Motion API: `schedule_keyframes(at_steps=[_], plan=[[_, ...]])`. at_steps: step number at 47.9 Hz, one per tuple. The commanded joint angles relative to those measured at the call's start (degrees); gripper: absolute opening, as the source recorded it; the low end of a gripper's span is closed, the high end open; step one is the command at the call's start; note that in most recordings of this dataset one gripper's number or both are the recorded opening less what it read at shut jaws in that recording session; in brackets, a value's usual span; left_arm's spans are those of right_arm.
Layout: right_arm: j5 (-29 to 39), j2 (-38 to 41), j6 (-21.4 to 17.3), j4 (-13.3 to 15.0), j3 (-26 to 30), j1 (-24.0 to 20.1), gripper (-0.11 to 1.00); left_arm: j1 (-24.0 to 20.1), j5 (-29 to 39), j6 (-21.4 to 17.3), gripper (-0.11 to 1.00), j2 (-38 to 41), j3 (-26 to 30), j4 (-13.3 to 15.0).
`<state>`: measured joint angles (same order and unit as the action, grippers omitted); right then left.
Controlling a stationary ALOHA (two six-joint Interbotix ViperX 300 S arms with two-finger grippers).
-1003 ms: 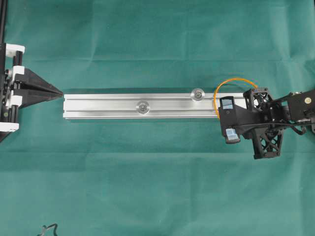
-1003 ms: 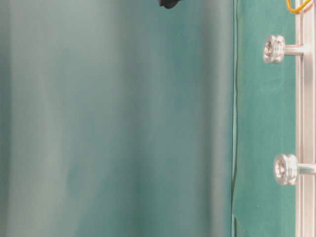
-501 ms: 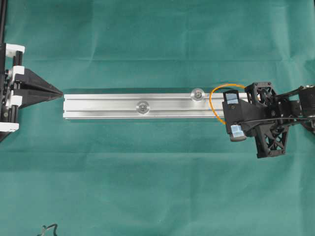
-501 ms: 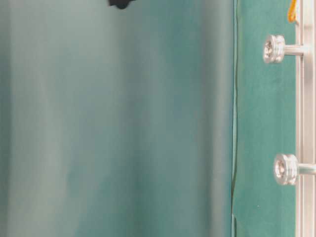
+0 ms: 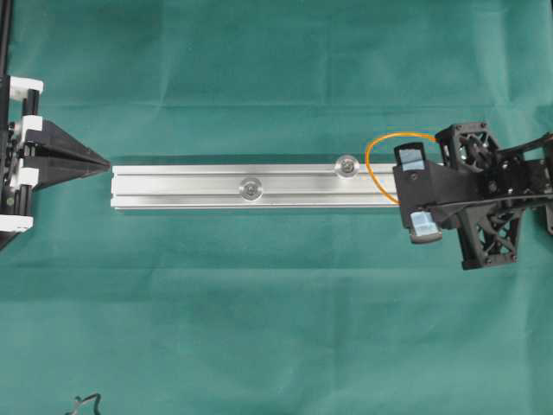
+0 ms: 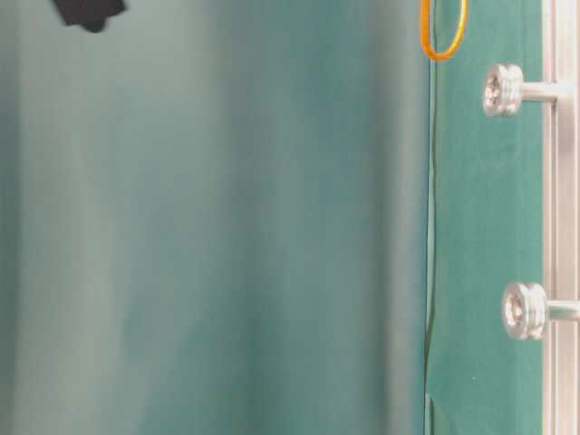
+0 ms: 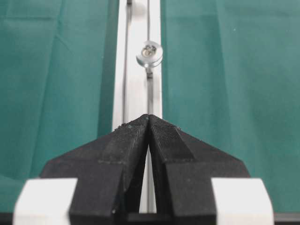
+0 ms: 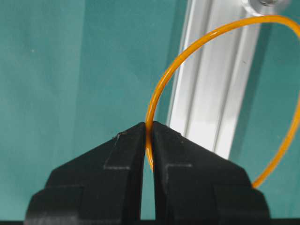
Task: Hook the rubber onto the shaft.
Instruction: 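Lift the band with the right gripper and pull it left along the rail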
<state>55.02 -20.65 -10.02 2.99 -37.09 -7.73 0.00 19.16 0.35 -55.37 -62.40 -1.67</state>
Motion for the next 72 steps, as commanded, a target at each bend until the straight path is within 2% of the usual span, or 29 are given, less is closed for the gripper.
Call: schedule_keyframes(at_steps=[1,9,47,72], plan=[[2.1,-1.4,-0.1,0.5,2.8,-0.1,0.07,-0.2,-0.3,0.0,0.02,0.2,2.0,-0.1],[4.5,-1.9,-0.1,0.9,4.4,-0.2,0.07,-0.2,-0.3,0.0,0.02,0.2,1.8,-0.2],[4.2,-0.8,-0.1,2.1,5.2,-0.1,0.07,-0.2,-0.3,0.0,0.02,0.2,2.0,-0.2],[1.2,8.1,0.0,3.5,13.2,1.1,0.07,-0.2,-0.4,0.0,0.02,0.2,2.0,-0.2]])
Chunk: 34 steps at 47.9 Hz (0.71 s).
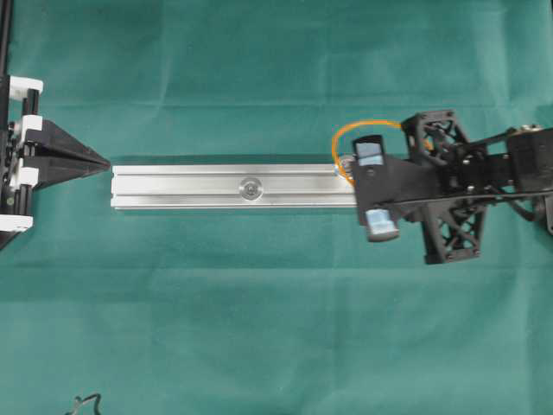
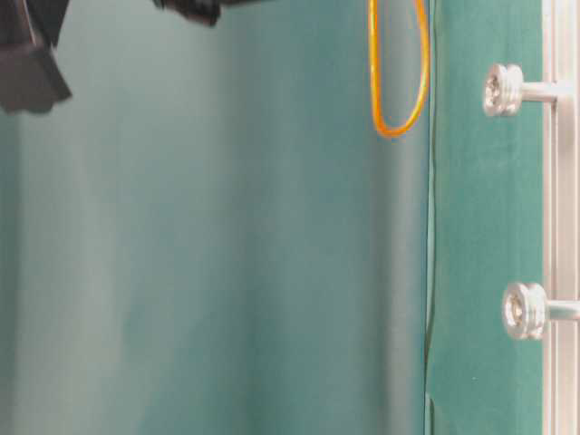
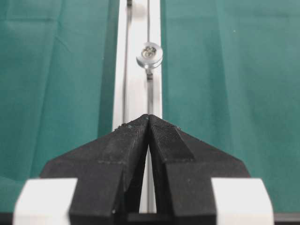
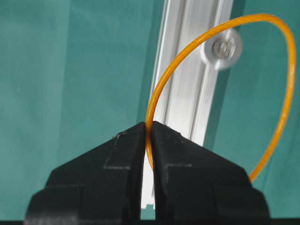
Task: Hook the rubber onto the shaft.
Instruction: 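Lift the band with the right gripper and pull it left along the rail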
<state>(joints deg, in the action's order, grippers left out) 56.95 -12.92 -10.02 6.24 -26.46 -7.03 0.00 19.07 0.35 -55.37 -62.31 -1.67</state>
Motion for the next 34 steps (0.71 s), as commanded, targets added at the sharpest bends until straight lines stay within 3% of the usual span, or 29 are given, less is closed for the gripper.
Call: schedule_keyframes(at_steps=[1,34], plan=[[-0.8,0.7,0.0,0.3,2.9,0.4,0.07,-0.2,-0.3,0.0,0.02,0.2,1.9,-0.2],[-1.9,3.7,0.0,0.3,5.3,0.5,0.07,-0.2,-0.3,-0.1,0.02,0.2,1.9,-0.2]])
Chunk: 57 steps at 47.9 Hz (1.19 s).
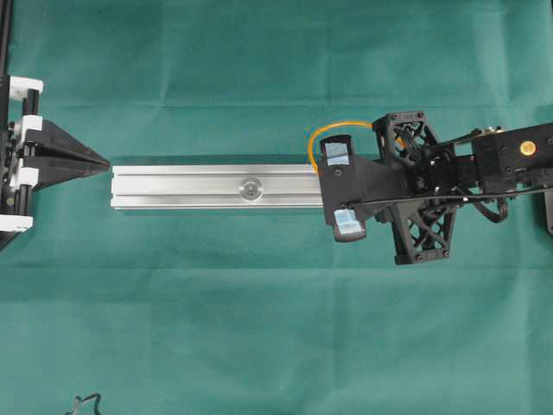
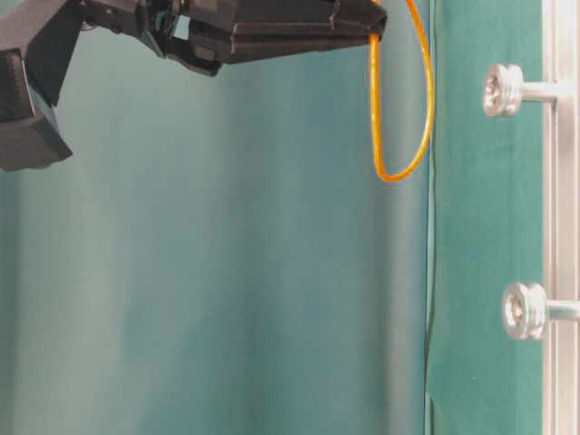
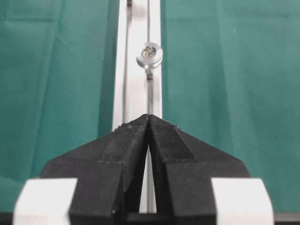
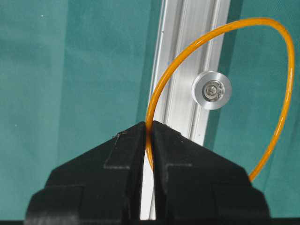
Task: Hook the rubber onto the shaft.
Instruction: 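Lift the band with the right gripper and pull it left along the rail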
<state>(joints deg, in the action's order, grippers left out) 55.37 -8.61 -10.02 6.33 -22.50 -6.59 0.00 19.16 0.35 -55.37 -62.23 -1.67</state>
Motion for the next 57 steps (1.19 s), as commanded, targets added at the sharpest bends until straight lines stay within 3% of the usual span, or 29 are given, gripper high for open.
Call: schedule_keyframes(at_steps=[1,57], plan=[[-0.4,-0.6,0.0,0.2,1.3,0.1,0.07,-0.2,-0.4,-0.1,0.02,0.2,1.8,-0.2],[-5.2,1.8,-0.1,0.0,-2.1,0.1,0.07,-0.2,-0.5,0.0,0.02,0.2,1.8,-0.2]])
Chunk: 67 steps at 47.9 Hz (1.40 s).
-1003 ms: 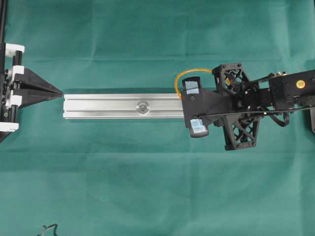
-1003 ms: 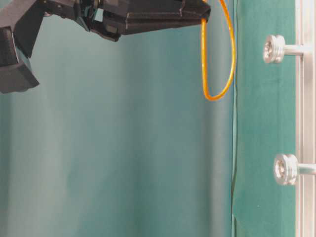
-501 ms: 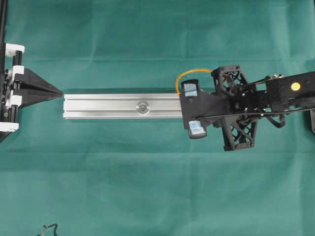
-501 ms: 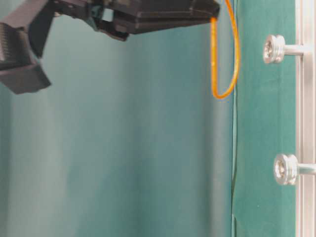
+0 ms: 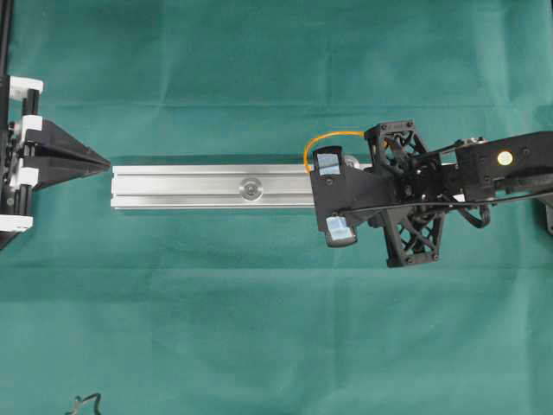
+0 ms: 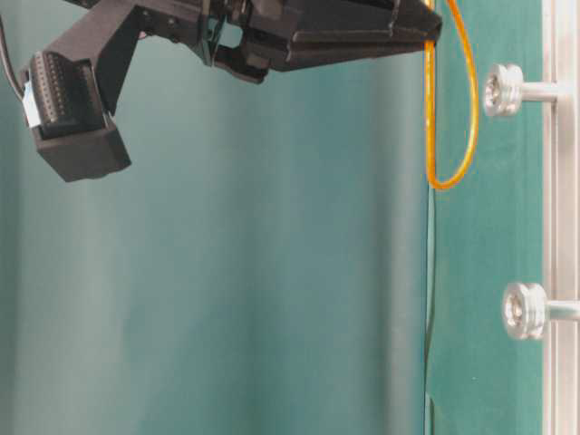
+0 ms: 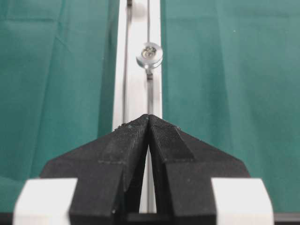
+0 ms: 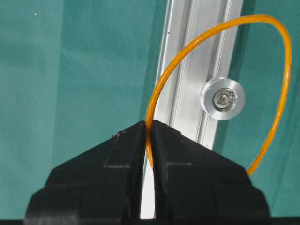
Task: Hook the rubber onto the shaft.
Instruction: 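Lift the band with the right gripper and pull it left along the rail, then carry the band past the right knob toward the left knob with the right gripper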
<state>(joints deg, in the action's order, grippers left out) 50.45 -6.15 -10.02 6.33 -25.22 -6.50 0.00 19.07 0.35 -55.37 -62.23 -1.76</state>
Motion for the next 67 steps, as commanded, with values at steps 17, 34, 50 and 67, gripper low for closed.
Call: schedule_keyframes(at_steps=[17,34,50,67], plan=[[-0.3,-0.7,-0.1,-0.2,0.6,0.0,0.07,-0.2,-0.4,0.0,0.02,0.2,1.8,-0.1],[-0.3,-0.6,-0.2,-0.3,0.7,-0.3,0.07,-0.1,-0.4,0.0,0.02,0.2,1.8,-0.1],[-1.4,-0.6,-0.2,-0.8,0.6,-1.1,0.07,-0.2,-0.4,0.0,0.02,0.2,1.8,-0.1],[-1.7,-0.6,-0.2,-1.2,0.6,-2.2,0.07,-0.2,-0.4,0.0,0.02,0.2,1.8,-0.1]])
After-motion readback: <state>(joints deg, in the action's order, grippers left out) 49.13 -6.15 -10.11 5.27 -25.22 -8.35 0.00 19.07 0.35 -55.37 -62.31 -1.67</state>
